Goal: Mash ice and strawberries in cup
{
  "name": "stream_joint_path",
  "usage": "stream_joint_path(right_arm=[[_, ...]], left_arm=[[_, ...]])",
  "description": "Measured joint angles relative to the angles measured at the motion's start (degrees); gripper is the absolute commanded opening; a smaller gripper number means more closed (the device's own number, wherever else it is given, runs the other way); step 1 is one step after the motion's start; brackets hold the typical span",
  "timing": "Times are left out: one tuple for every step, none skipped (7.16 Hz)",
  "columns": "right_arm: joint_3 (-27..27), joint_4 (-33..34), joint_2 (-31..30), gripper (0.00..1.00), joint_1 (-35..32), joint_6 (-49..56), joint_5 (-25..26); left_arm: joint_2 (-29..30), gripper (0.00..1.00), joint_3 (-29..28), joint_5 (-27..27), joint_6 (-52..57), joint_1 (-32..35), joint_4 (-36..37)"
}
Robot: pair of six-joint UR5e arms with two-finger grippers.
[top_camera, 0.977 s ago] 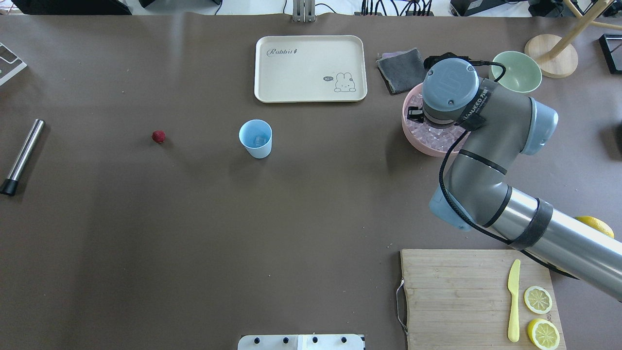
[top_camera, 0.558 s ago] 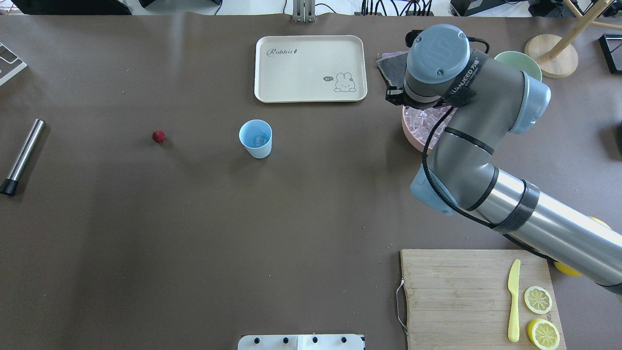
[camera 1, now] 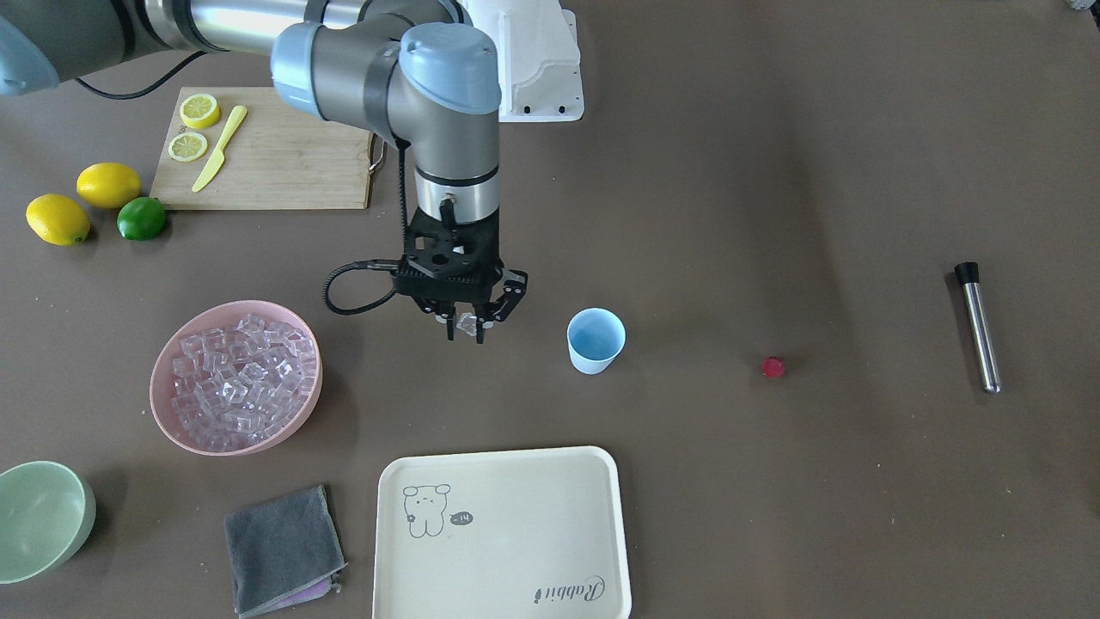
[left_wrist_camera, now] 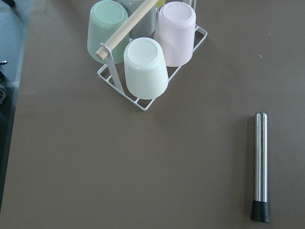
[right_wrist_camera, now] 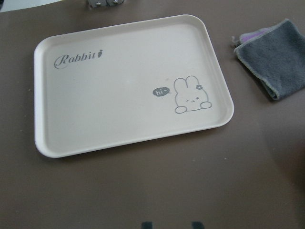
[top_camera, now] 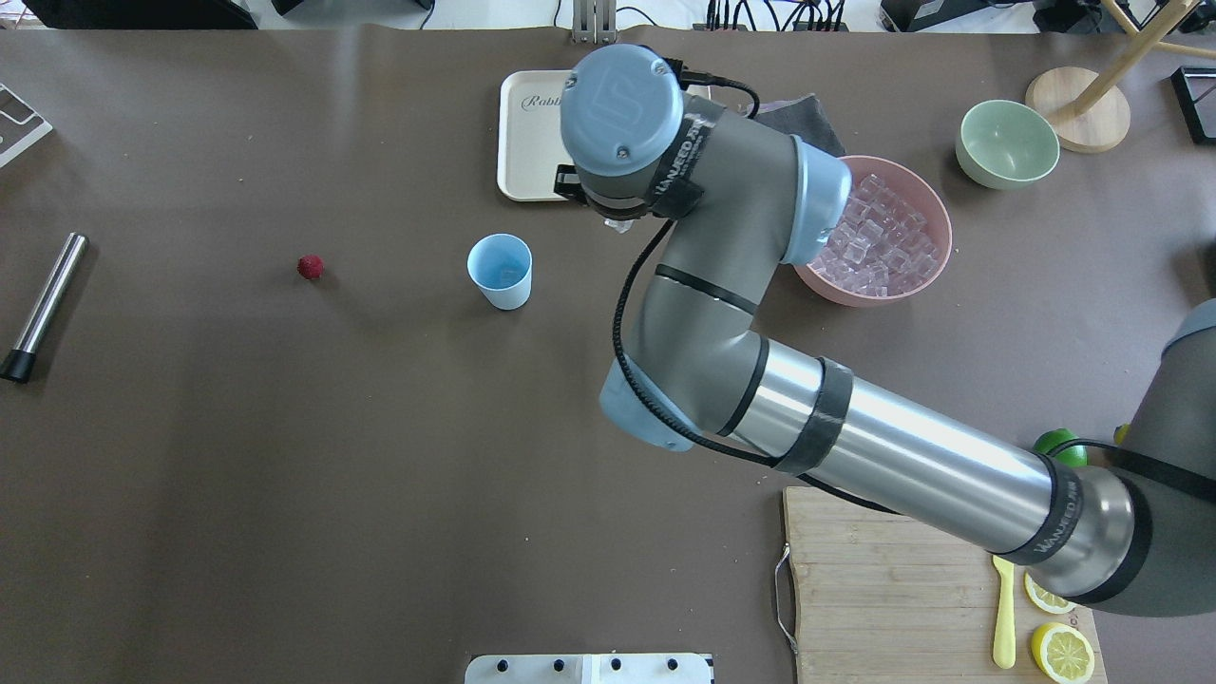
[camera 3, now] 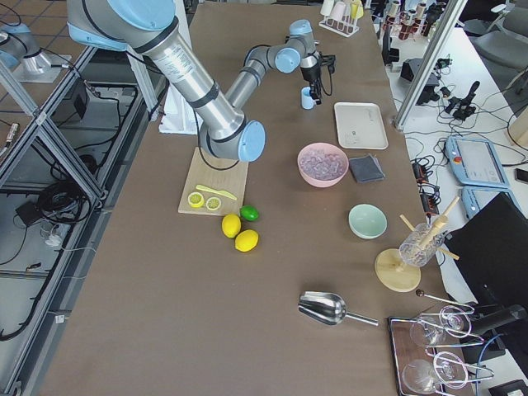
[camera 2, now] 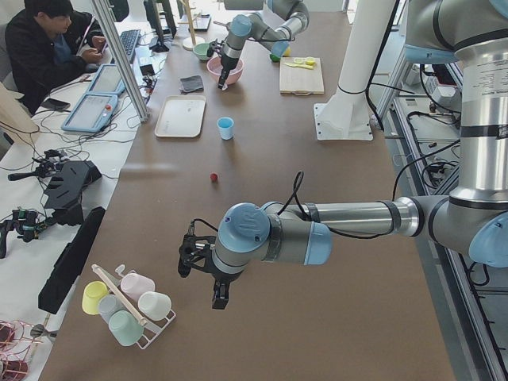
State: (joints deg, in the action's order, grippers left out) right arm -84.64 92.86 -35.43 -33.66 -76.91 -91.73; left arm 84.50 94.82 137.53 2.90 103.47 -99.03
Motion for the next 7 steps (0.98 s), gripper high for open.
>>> stream_joint_path(right_arm=[[3.0,-3.7,2.4,0.0,2.3,-2.1,3.1],[6.0,-9.9,3.5,0.0,4.3,-2.9,7.1],[9.4,-15.1,4.0,0.0,5.7,-3.1,9.9],[12.1,-18.7,4.4,0.02,6.3,-3.2,11.3],[13.4,-20.4,4.9,0.09,6.7,-3.3,11.8],[13.8,-21.1,5.3,0.75,7.2,-3.5,12.1],[14.0,-21.3,5.5,0.99,7.6,-3.5,12.5]], left_arm=[[0.0,0.99,-0.1,0.0,0.0,0.0,0.0],[0.0,0.99,-0.2,-0.1,0.0,0.0,0.1],[0.0,0.99,-0.2,-0.1,-0.1,0.0,0.1],[0.1,0.99,-0.3,-0.1,-0.1,0.0,0.1],[0.1,0.99,-0.4,0.0,-0.1,0.0,0.1],[0.0,0.99,-0.5,0.0,-0.1,0.0,0.1],[0.0,0.99,-0.5,0.0,-0.1,0.0,0.1]])
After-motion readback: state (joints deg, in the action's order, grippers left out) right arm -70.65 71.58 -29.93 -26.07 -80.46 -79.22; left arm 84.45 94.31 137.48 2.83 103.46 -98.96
